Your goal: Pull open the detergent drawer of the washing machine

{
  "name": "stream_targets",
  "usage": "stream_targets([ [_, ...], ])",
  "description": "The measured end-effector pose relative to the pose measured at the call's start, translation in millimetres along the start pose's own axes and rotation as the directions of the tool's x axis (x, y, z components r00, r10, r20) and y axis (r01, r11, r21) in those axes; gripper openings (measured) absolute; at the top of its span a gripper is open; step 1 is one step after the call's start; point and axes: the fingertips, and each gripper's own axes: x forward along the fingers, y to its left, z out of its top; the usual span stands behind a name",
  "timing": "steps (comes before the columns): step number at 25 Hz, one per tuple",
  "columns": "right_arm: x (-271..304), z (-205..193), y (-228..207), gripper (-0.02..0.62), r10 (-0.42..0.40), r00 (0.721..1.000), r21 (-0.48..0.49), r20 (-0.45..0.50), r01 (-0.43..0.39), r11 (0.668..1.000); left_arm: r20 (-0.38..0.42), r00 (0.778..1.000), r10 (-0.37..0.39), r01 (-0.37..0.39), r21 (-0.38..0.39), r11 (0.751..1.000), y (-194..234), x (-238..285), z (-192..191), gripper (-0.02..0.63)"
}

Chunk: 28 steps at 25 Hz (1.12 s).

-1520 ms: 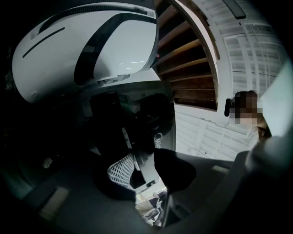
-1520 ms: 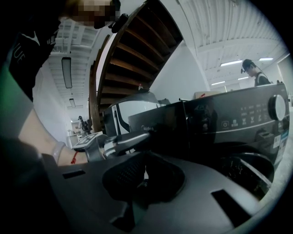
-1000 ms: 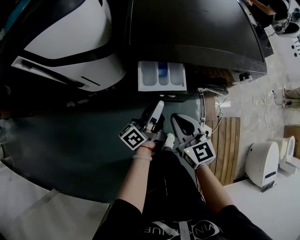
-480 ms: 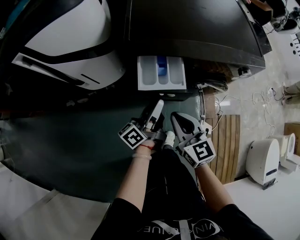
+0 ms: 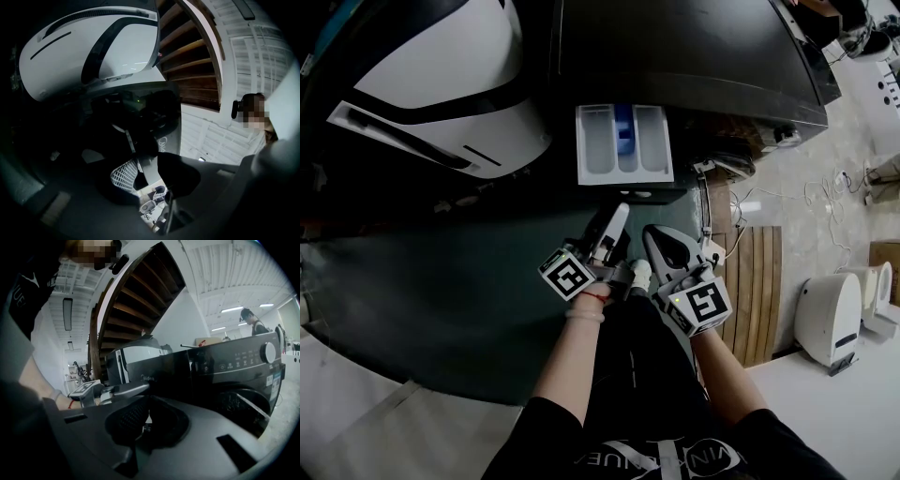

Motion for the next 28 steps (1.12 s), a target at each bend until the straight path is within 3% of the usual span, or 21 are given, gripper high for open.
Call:
stream_targets([
  [16,-9.1,-2.6,1.2,0.012,-0.037,0.999,0.025,-0.013,0.038,0.999,-0.024,1.0,0.019,-0.018,0.031,0.999,3.3,-5.3,-1.7,0.123],
  [19,-8.9,1.0,-0.4,0.012,-0.041,0.999,0.027,-0.001,0.041,0.999,-0.058,0.997,0.056,-0.051,0.085,0.995,5.7,-9.3,-3.7,0.102],
  [23,-7.6,9.8,-0.4,0.012,-0.043,0.999,0.046,0.011,0.043,0.998,-0.113,0.984,0.138,-0.117,0.178,0.977,7.0,-21.1,-6.7,0.026],
  [25,-6.4,14.2,0.0,0.012,-0.037,0.999,0.03,0.014,0.037,0.999,-0.143,0.975,0.169,-0.127,0.263,0.956,2.8,-24.7,-5.3,0.011],
  [28,-4.5,25.0,1.0,0.012,-0.029,0.999,0.007,0.016,0.028,1.0,-0.2,0.954,0.223,-0.122,0.423,0.898,-9.5,-27.6,-3.0,0.009],
])
